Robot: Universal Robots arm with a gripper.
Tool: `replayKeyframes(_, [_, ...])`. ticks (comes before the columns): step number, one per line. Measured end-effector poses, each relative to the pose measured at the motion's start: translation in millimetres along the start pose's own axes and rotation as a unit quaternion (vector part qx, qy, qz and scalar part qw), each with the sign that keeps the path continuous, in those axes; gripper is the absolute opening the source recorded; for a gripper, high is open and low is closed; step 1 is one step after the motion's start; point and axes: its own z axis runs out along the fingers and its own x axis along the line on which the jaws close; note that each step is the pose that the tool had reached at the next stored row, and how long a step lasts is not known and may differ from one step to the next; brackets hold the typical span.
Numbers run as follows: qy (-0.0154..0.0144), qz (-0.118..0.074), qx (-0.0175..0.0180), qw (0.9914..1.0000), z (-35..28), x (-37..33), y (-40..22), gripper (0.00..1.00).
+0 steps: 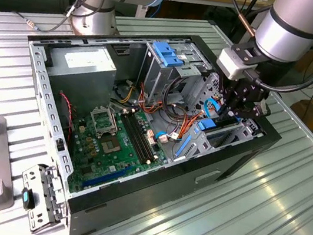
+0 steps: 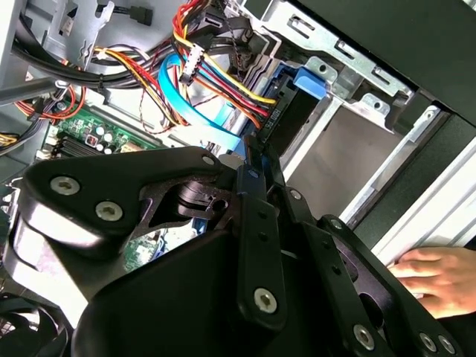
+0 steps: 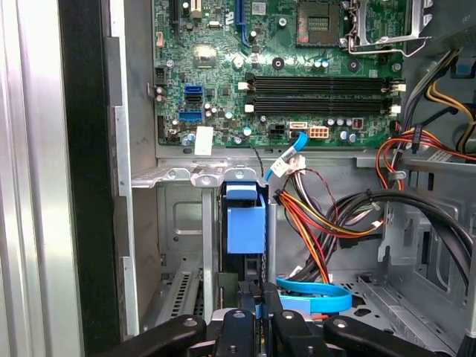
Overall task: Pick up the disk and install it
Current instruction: 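Insert the second disk wire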
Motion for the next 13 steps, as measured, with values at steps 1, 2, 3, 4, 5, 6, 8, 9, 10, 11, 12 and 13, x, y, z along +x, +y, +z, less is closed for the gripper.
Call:
replayKeyframes(1, [0.0, 0.0, 0.0006, 1.0, -0.3, 0.0, 0.0, 0.16])
replayKeyframes(2, [0.0, 0.0, 0.0013, 1.0, -0.3, 0.0, 0.0, 0.16])
replayKeyframes(3, [-0.0001, 0.0, 0.0016, 1.0, -0.3, 0.0, 0.0, 0.16])
replayKeyframes(4, [-0.0001, 0.0, 0.0018, 1.0, -0.3, 0.0, 0.0, 0.16])
replayKeyframes(5, [-0.0003, 0.0, 0.0019, 1.0, -0.2, -0.1, 0.0, 0.16])
replayKeyframes(6, [-0.0009, 0.0, 0.002, 1.0, 0.0, 0.0, 0.1, 0.16])
replayKeyframes(8, [-0.0035, 0.0, 0.002, 0.99999, 0.7, 0.1, 0.2, 0.16])
replayKeyframes(9, [-0.0049, 0.001, 0.002, 0.99999, 1.2, 0.1, 0.3, 0.16])
replayKeyframes(10, [-0.0058, 0.001, 0.002, 0.99998, 1.5, 0.2, 0.3, 0.16])
replayKeyframes(11, [-0.0067, 0.001, 0.002, 0.99998, 1.9, 0.4, 0.3, 0.16])
replayKeyframes(12, [-0.0073, 0.001, 0.002, 0.99997, 2.4, 0.7, 0.4, 0.16])
replayKeyframes(13, [-0.0075, 0.001, 0.002, 0.99997, 2.8, 0.9, 0.5, 0.16])
